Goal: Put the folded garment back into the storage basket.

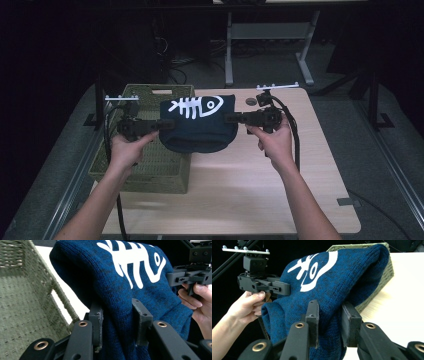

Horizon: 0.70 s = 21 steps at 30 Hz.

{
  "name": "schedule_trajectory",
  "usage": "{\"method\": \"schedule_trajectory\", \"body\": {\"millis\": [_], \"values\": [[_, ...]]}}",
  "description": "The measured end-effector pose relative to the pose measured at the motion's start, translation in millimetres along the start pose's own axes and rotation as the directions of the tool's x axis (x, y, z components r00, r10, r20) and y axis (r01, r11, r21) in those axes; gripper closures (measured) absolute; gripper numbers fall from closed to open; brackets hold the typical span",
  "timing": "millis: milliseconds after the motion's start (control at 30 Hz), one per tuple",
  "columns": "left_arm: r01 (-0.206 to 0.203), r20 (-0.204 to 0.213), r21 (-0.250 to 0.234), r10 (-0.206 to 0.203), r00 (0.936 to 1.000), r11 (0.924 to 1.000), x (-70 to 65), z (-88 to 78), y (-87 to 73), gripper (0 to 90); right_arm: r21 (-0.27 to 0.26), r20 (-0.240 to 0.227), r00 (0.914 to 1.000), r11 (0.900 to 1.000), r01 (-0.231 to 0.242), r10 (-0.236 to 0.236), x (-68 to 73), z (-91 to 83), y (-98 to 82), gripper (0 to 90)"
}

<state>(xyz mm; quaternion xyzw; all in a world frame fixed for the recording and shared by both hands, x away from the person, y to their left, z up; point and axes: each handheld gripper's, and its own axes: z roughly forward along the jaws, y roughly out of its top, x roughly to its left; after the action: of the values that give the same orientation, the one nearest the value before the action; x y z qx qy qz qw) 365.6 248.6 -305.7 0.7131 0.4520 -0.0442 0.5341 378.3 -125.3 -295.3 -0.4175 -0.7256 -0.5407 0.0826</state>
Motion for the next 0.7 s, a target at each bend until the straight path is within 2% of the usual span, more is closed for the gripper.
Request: {"method": "schedule_trajectory", "body": {"millis": [133, 467, 700], "values": [[0.005, -0.01, -0.004, -0.005, 0.9999, 1.0, 4.2, -6.6, 0.7, 66.1, 0.002, -0.002, 0.9999, 1.0, 0.014, -0.014, 3.2, 7.8, 3.8, 70.9], [0.016, -0.028, -0.008, -0.016, 0.9995, 0.9998, 11.4, -18.7, 1.5, 65.5, 0.01, -0.011, 0.9999, 1.0, 0.009, -0.009, 9.4, 22.4, 7.6, 70.9], [0.022, -0.047, -0.014, -0.023, 0.9987, 0.9997, 18.1, -27.9, 1.6, 65.4, 0.016, -0.008, 0.9997, 1.0, 0.022, -0.022, 14.7, 34.0, 9.9, 70.9]]}}
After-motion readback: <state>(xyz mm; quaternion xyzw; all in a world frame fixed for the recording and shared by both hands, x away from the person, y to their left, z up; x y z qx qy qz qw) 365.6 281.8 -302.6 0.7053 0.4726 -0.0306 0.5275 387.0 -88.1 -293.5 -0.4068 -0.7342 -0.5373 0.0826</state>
